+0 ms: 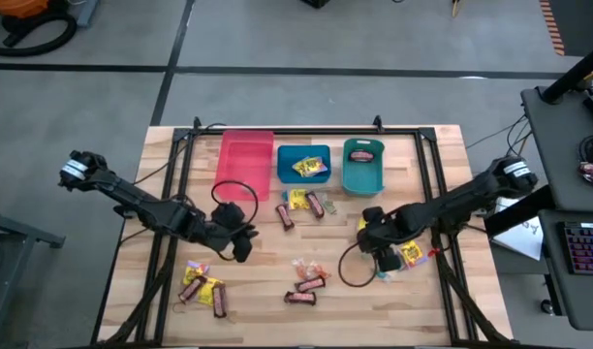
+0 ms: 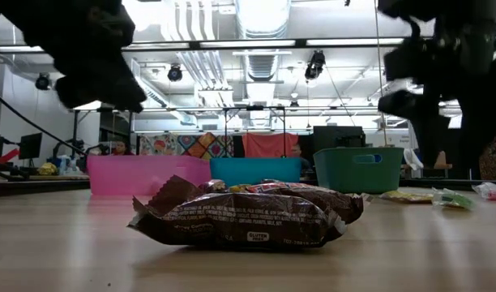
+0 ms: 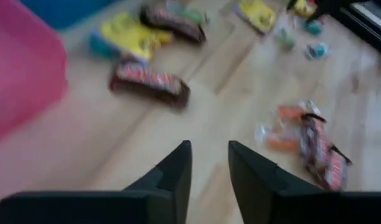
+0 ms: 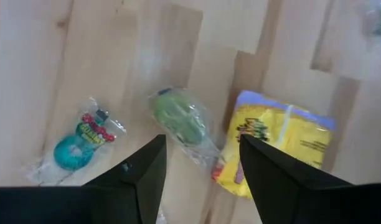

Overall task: Sort candy
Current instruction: Put the bottom left green candy into the red bin

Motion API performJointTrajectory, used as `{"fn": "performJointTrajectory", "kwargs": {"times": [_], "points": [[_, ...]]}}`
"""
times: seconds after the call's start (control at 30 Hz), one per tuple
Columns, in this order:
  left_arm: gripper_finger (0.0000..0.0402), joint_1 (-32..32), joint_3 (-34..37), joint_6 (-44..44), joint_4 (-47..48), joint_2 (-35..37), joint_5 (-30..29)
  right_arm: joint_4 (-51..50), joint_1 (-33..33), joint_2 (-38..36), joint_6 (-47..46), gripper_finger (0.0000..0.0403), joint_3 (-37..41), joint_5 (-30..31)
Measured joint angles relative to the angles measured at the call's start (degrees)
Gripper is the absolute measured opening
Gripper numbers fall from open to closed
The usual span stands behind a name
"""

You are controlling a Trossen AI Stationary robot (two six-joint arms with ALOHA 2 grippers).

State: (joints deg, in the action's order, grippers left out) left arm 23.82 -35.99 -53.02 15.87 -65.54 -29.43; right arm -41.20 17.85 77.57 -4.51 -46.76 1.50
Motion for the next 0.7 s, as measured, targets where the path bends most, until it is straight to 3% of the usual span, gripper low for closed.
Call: {"fn": "performJointTrajectory", "kwargs": {"times": [0.3,0.5,0.7], "points": [[0.0160,-1.0,0.0,21.0,-8.8,0.0,-2.6,0.1,-0.1,7.6,0.0,0.0191,-1.1,0.0],[0.0159,-1.1,0.0,37.7,-13.9,0.0,-0.6,0.7,-0.1,10.2,0.0,0.0166,-1.5,-0.2],[0.0153,-1.3,0.0,43.9,-17.4,0.0,-0.5,1.1,-0.1,10.4,-1.0,0.0116,-1.5,-0.6]]}}
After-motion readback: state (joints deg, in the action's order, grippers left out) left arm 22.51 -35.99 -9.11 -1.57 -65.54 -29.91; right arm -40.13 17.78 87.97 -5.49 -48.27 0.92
